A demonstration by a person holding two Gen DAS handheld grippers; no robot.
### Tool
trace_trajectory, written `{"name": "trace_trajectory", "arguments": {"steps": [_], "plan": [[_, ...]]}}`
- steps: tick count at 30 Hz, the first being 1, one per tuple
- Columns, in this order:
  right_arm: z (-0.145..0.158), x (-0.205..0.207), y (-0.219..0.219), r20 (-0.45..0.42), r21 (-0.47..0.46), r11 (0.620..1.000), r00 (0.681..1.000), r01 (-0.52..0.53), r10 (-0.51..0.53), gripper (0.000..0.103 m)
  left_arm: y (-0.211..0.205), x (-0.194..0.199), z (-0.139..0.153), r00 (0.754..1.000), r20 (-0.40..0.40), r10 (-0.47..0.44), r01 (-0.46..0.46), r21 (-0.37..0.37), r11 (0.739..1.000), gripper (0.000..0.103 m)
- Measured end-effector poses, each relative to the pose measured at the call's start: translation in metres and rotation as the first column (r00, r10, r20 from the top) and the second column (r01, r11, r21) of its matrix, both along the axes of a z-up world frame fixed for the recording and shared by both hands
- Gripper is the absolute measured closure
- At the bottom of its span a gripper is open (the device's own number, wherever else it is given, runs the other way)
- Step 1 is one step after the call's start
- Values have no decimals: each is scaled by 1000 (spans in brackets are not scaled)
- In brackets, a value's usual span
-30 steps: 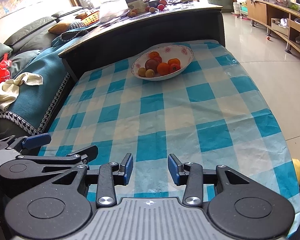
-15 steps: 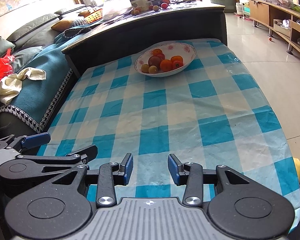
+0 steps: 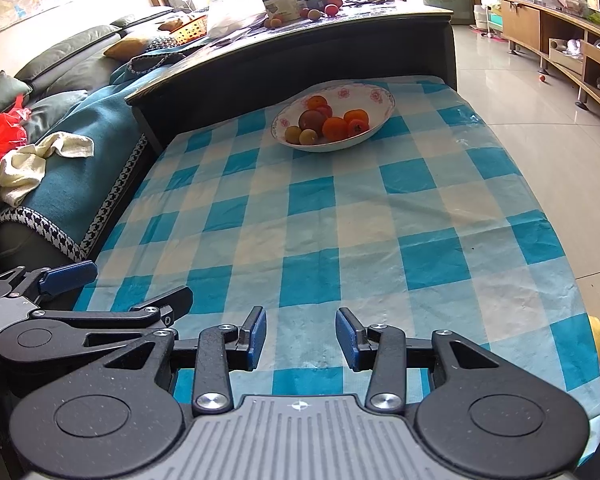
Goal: Organize fruits
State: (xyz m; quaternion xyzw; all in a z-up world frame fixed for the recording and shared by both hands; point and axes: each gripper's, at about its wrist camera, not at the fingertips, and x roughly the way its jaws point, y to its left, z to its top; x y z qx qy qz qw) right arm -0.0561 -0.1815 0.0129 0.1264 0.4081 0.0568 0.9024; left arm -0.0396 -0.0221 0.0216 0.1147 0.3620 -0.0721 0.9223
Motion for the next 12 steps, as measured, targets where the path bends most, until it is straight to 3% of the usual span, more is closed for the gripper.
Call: {"name": "trace_trajectory", "arguments": {"steps": [12], "plan": [[0, 0, 0, 3, -7, 1000, 1000, 4, -4, 63, 1, 2, 0, 1000, -8, 2, -2, -3, 1000, 0]]}}
